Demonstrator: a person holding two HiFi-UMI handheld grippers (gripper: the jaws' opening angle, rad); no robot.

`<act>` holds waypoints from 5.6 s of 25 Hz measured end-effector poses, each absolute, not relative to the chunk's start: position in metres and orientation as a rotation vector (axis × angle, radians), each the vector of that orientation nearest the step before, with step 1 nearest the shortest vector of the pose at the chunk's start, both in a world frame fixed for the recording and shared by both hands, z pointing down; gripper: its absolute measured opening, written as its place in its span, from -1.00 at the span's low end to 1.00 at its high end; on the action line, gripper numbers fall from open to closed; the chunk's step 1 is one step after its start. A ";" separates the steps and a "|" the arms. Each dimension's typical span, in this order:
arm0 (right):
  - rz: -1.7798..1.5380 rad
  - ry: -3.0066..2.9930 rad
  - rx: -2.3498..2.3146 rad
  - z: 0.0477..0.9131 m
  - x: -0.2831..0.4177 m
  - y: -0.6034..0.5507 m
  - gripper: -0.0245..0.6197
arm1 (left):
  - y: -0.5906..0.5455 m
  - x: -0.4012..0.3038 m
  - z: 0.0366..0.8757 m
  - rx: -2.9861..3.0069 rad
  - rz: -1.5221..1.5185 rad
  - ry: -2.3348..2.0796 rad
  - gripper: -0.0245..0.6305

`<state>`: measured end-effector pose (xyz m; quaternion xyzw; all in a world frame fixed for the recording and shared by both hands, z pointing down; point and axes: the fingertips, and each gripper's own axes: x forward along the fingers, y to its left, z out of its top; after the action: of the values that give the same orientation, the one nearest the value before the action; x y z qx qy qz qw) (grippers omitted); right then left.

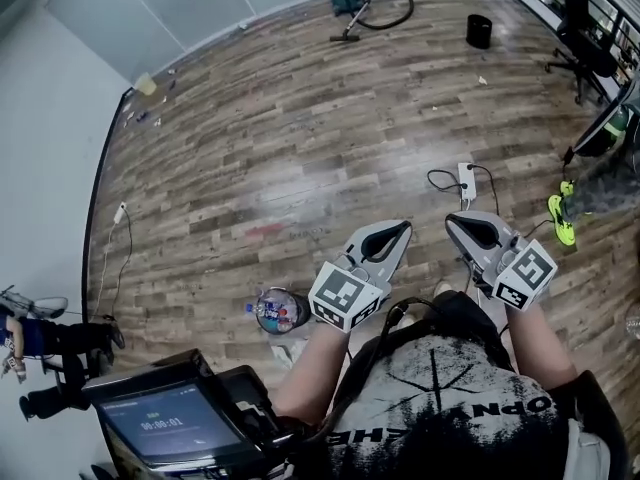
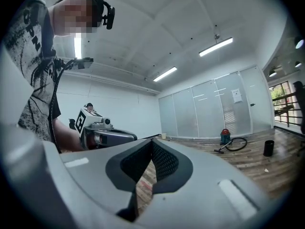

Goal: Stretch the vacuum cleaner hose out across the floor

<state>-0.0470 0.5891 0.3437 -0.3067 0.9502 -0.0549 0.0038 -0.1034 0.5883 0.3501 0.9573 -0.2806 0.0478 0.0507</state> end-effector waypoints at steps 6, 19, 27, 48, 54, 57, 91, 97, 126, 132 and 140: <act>-0.173 2.998 -0.921 0.346 -0.052 0.573 -0.90 | 0.572 -0.104 0.351 2.898 0.156 -0.876 -0.93; -0.119 3.044 -0.905 0.353 -0.063 0.548 -0.90 | 0.542 -0.102 0.359 2.890 0.187 -0.868 -0.93; -0.172 3.052 -0.899 0.370 -0.019 0.472 -0.90 | 0.468 -0.071 0.381 2.820 0.213 -0.899 -0.93; -0.026 3.086 -0.740 0.328 0.087 0.274 -0.90 | 0.252 0.028 0.339 2.842 0.147 -0.995 -0.93; 0.092 3.117 -0.671 0.337 0.065 0.247 -0.90 | 0.222 0.014 0.347 2.825 0.124 -0.989 -0.93; 0.079 3.129 -0.707 0.340 0.058 0.217 -0.90 | 0.192 0.002 0.350 2.823 0.105 -0.974 -0.93; -0.125 3.060 -0.912 0.341 -0.066 -0.177 -0.90 | -0.179 -0.107 0.343 2.850 0.029 -0.824 -0.93; -0.197 3.064 -0.857 0.334 -0.031 -0.290 -0.90 | -0.291 -0.078 0.329 2.839 0.043 -0.871 -0.93; -0.181 3.056 -0.848 0.332 -0.001 -0.588 -0.90 | -0.601 -0.060 0.325 2.891 0.152 -0.863 -0.92; -0.190 2.990 -0.963 0.328 -0.035 -0.672 -0.90 | -0.681 -0.091 0.326 2.921 0.155 -0.755 -0.92; -0.160 2.951 -1.065 0.326 -0.073 -0.744 -0.90 | -0.753 -0.137 0.339 2.928 0.146 -0.694 -0.92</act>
<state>-0.0733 -0.7441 0.3258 -0.3391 0.9394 -0.0509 0.0003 -0.1370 -0.7525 0.3390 0.9699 -0.2300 0.0483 0.0644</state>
